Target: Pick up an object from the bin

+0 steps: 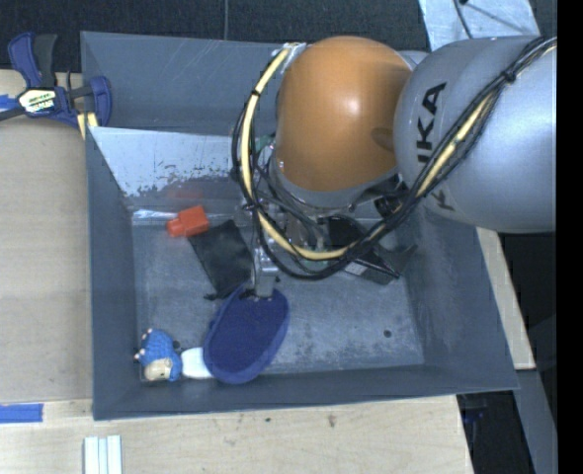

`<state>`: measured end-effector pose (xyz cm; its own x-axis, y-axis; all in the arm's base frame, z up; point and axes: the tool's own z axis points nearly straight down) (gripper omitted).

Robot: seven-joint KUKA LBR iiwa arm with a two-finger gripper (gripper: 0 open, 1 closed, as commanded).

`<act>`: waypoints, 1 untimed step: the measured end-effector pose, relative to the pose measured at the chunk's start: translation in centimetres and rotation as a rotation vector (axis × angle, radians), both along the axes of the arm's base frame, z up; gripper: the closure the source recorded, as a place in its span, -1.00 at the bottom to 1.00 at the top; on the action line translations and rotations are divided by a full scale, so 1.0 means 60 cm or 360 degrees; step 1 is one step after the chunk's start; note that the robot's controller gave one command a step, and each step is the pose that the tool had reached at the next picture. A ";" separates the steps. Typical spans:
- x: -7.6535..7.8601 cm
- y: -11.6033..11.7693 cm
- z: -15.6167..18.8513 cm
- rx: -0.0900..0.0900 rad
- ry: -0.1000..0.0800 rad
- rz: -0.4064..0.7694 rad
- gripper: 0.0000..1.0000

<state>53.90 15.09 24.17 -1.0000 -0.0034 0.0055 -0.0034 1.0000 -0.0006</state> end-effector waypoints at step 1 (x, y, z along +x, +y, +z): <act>-0.076 -0.024 -0.287 0.0002 -0.0010 0.0627 -1.00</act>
Offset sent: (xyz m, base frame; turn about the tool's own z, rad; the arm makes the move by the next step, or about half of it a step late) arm -0.0460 -0.0141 -0.1717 -0.3940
